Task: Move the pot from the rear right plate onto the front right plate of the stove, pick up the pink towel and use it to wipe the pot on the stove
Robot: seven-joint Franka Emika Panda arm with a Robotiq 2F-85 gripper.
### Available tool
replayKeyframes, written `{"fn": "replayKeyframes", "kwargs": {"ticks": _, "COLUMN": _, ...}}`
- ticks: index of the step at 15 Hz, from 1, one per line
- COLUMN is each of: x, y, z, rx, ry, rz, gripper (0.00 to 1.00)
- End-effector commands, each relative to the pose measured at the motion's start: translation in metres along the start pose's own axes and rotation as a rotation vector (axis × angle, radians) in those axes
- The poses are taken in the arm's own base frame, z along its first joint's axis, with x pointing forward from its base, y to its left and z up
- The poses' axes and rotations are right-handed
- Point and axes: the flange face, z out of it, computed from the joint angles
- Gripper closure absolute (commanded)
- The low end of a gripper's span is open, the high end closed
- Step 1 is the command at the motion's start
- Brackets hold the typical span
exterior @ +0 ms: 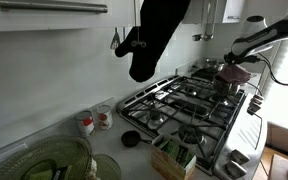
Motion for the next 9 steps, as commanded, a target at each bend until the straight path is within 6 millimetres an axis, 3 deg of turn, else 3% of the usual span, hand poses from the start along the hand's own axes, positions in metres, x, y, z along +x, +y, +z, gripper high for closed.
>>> {"fn": "replayKeyframes", "kwargs": {"ticks": 1, "x": -0.016, "y": -0.018, "z": 0.005, "rx": 0.066, "ry": -0.073, "rz": 0.067, "gripper": 0.96}}
{"fn": "replayKeyframes", "kwargs": {"ticks": 9, "x": -0.036, "y": -0.045, "z": -0.004, "rx": 0.245, "ry": -0.227, "rz": 0.109, "gripper": 0.96}}
